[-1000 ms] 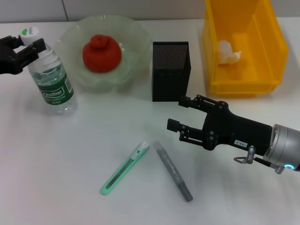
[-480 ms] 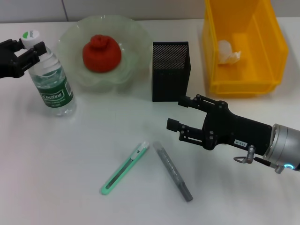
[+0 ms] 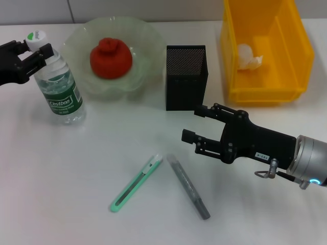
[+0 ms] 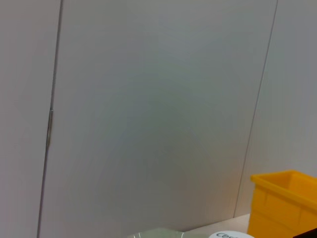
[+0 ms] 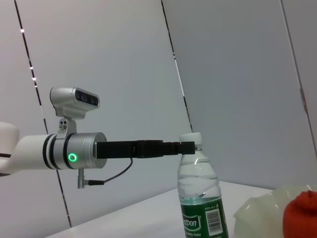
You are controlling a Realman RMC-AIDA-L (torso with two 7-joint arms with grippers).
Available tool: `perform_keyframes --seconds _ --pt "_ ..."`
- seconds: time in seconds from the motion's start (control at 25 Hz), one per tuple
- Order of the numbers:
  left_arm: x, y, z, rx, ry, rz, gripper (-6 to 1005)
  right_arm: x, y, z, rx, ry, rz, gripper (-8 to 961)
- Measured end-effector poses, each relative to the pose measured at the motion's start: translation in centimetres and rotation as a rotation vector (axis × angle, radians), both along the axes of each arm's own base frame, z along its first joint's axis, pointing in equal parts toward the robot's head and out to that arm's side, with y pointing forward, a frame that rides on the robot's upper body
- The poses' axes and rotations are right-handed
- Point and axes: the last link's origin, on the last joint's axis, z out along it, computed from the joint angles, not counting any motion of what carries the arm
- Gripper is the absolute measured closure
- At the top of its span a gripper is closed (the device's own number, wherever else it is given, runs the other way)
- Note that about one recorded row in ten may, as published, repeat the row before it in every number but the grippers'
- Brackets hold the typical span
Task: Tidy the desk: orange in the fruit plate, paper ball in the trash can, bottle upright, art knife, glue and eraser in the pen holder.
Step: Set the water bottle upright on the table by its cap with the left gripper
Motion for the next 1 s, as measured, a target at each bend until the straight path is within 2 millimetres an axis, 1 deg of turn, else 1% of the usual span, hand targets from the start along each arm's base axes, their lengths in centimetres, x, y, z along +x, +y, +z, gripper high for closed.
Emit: perform_keyframes --seconds 0.6,0.96,1.0 --pt "0.2 0.1 -0.1 -0.007 -0.002 -0.007 528 0.0 0.0 0.0 -0.001 0.002 0.001 219" --pt "0.9 0.3 0.3 0.005 -0.018 -0.032 381 0.0 0.0 0.0 -0.001 0.002 0.002 220" --pt "1.1 0.3 0.5 0.012 -0.029 -0.042 382 -0.1 0.0 0.0 -0.001 0.002 0.003 220"
